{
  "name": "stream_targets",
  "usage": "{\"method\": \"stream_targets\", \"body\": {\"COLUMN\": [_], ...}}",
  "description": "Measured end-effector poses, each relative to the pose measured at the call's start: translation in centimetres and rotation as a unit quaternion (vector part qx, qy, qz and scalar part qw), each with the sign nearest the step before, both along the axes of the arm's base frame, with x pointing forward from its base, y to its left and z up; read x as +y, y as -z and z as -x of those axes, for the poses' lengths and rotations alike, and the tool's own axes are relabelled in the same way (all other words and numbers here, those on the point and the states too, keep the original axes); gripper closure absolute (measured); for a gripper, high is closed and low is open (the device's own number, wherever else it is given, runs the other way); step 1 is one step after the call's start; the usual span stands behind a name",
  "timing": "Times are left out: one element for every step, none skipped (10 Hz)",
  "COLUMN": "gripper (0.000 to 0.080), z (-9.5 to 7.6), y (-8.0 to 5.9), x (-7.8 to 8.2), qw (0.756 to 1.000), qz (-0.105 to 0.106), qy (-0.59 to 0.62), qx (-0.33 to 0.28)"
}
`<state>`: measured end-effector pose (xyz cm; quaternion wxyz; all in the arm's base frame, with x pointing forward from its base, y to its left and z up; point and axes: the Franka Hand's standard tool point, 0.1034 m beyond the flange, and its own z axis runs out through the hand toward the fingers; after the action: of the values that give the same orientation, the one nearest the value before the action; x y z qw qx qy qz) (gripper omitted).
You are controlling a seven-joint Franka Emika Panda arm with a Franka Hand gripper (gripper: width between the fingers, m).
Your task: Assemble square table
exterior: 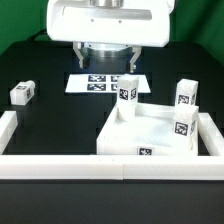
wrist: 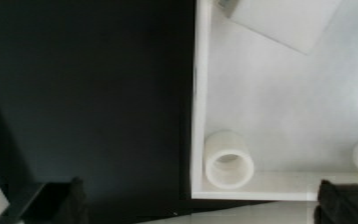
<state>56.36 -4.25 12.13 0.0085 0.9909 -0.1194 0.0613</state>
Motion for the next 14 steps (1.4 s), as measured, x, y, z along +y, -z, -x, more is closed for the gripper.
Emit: {"method": "stream_targets", "body": {"gripper": [0.015,0.015,0.015,0.015,0.015,0.015,0.015,0.015,0.015,0.015,0.015,0.015,0.015,0.015], "z": [0.7,3.3,6.2,8.3,9.5,10.2,10.7,10.4,10.4,10.5,10.5,10.7,11.8,12.7], "y": [0.2,0.7,1.4,1.9,2.1,2.3,2.8,2.8,2.8,2.9,2.9,3.0,3.6,4.2], "x": [-1.6,-3.8,-5.7,-8.3,-11.2,-13.9,-15.6,-14.8,-14.7,-14.7,-14.7,-15.1,-17.1,-18.6], "qw": [1.0,1.0,1.0,0.999,0.998,0.998,0.997,0.997,0.997,0.997,0.997,0.996,0.996,0.996], "qz": [0.003,0.008,0.01,0.019,0.029,0.036,0.044,0.041,0.042,0.042,0.042,0.043,0.048,0.049], "qy": [-0.021,-0.026,-0.017,-0.036,-0.058,-0.058,-0.06,-0.061,-0.066,-0.065,-0.066,-0.074,-0.08,-0.07], "qx": [-0.002,-0.009,-0.012,-0.005,-0.002,0.001,0.004,0.003,0.004,0.005,0.005,0.007,0.016,0.024]}}
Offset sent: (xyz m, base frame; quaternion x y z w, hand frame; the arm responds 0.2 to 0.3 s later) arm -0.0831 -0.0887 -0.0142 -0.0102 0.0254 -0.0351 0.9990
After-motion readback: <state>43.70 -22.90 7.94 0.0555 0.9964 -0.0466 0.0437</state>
